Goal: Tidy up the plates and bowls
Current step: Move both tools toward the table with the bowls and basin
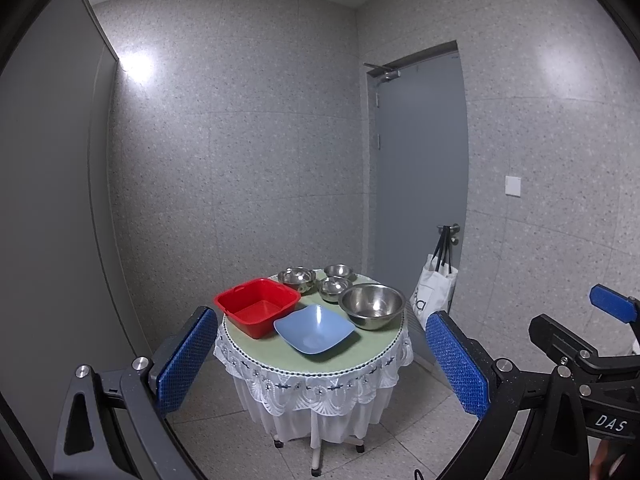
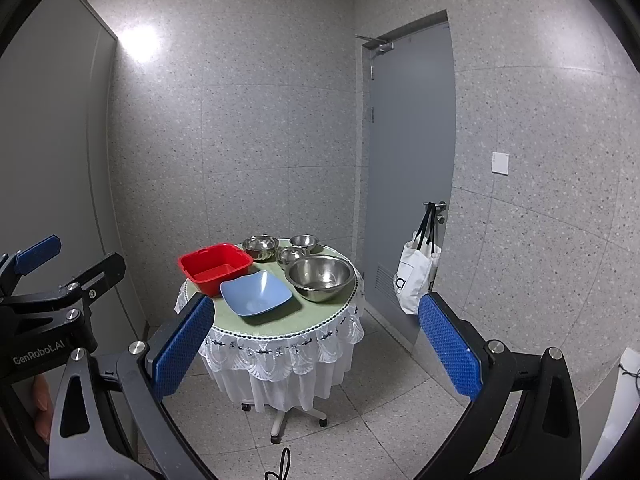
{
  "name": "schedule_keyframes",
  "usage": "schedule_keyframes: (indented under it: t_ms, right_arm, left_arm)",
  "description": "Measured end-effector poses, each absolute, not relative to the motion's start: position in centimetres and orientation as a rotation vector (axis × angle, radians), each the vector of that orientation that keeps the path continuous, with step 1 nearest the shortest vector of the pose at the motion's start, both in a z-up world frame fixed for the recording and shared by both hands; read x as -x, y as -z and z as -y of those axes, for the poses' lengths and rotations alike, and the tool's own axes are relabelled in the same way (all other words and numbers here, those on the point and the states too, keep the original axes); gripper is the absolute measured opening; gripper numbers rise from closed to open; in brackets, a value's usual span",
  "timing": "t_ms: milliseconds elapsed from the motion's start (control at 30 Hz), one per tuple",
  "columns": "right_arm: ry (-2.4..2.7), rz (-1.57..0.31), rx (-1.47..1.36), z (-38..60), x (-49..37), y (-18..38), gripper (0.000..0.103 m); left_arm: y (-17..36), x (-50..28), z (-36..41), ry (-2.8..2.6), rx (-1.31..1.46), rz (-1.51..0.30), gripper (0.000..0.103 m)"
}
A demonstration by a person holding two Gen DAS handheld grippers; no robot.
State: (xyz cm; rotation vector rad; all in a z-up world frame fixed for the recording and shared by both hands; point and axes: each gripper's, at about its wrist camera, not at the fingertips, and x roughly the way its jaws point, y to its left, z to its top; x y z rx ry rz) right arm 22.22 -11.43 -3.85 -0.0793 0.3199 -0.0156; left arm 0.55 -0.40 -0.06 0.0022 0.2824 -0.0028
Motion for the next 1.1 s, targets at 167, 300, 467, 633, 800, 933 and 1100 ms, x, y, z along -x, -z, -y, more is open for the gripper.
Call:
schedule_keyframes:
  t_ms: [167, 300, 467, 633, 800, 933, 1100]
  right_arm:
    - [0.022, -0.315, 0.079, 11.8, -21.9, 3.6, 0.103]
    - [0.027, -0.312, 0.078, 12.2, -21.6, 3.5, 0.103]
    - [0.035, -0.303, 0.075, 12.2, -21.4, 3.2, 0.103]
    - [0.040, -0.296, 0.072, 12.5, -21.3, 2.9, 0.103]
    - [0.045, -0.294, 0.071, 12.7, -21.3, 2.7, 0.103]
    - [0.055, -0.291, 0.069, 13.0, -21.5, 2.5, 0.103]
    - [0.069, -0.280, 0.054, 13.6, -21.5, 2.4, 0.103]
  left_arm:
    - [0.1, -0.7, 0.5, 0.009, -0.001, -0.283, 0.102]
    - [0.1, -0.7, 0.5, 0.013, -0.001, -0.279, 0.102]
    - [0.0, -0.8, 0.6, 0.018, -0.002, -0.276, 0.102]
    - [0.3, -1.1, 0.6, 0.023, -0.004, -0.274, 0.102]
    - [0.6, -1.1, 0.3, 0.027, -0.006, -0.273, 0.102]
    - [0.6, -1.2, 0.5, 0.030, -0.007, -0.274, 0.102]
    - [0.6, -1.4, 0.6, 0.032, -0.010, -0.281, 0.102]
